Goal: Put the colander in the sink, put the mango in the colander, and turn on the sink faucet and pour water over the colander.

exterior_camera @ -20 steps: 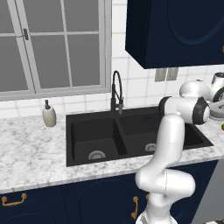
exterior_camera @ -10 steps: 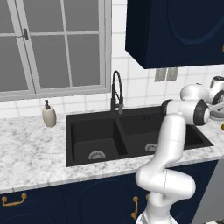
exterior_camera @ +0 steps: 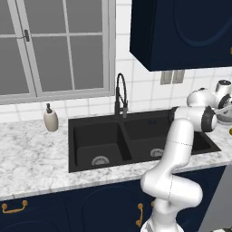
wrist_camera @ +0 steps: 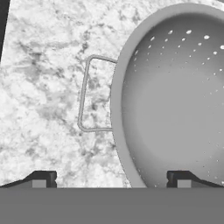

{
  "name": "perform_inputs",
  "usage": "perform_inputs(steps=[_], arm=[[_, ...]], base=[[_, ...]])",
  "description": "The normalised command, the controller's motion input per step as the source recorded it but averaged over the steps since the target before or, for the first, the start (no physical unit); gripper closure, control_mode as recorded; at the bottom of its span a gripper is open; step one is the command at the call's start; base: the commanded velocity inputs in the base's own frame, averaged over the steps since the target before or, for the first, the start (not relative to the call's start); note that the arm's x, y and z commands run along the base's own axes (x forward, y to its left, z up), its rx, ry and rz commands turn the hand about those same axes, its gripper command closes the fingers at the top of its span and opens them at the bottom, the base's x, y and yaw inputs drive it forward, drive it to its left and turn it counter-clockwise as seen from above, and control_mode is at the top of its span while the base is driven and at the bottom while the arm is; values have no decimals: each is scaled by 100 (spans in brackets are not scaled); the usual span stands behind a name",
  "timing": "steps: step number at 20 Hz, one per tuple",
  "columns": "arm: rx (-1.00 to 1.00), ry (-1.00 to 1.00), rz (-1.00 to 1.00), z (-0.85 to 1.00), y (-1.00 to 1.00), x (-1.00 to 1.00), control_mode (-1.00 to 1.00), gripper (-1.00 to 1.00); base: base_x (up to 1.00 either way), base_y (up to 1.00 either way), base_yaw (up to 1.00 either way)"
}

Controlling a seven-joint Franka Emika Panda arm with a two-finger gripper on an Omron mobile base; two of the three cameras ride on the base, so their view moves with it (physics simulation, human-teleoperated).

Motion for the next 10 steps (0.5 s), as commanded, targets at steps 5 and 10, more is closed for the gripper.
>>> perform_inputs(steps=[5,10], arm=[[0,0,1,-18,-21,7,-100,-100],[0,0,0,-19,-12,6,-100,-100]], base=[[0,0,0],[0,0,0]])
